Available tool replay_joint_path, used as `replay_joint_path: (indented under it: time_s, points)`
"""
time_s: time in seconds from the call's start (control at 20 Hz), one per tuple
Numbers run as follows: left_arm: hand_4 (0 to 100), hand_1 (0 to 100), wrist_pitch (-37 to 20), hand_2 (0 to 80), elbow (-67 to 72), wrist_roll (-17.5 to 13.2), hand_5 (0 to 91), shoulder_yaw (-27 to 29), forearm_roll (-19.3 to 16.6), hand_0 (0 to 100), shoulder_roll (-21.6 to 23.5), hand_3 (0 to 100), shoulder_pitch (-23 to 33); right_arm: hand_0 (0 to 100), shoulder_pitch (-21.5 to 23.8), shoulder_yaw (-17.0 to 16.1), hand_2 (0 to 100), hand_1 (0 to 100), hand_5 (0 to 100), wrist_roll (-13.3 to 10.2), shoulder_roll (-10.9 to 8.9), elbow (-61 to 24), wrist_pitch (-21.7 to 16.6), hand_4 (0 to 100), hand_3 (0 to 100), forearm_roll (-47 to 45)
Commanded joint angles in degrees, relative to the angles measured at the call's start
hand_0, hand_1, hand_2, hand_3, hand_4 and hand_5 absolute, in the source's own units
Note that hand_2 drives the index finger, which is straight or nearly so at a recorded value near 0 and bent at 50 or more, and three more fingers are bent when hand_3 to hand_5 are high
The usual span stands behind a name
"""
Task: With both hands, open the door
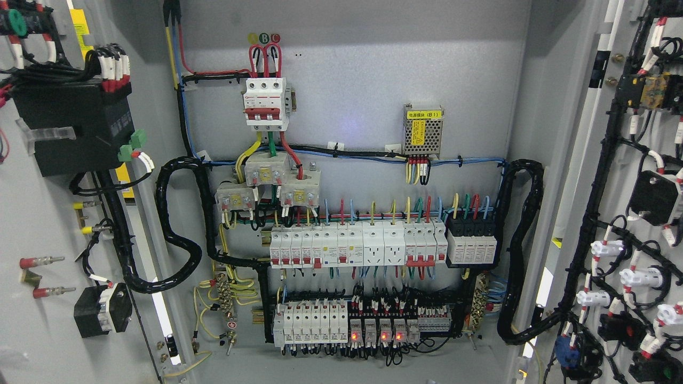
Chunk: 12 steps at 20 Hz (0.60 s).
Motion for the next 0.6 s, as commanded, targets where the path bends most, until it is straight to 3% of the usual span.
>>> replay_joint_path:
  time_s: [0.0,0.2,0.55]
  points:
    - [0,0,-0.4,0.0,-11.1,-1.5,0.0,0.2,0.3,0,-0.3,0,0.1,22,5.6,-9.5,0,1,0,0.1,-6.12,-2.8,-4.6,0,0,-0.2]
    - [0,0,0.1,0.0,-41.9,-7.0,0.0,-0.5,-0.1,0,-0.1,0,8.2,22,6.1,-13.4,0,1,0,0.0,-7.8,-2.8,-7.9,0,0,-0.4]
    - [0,0,-0.5,0.0,-82.4,-7.2,0.0,-2.8,0.5,0,-1.4,0,16.7,22,5.6,-16.0,0,1,0,0.1,-7.97,-2.9,-8.2,0,0,-3.1]
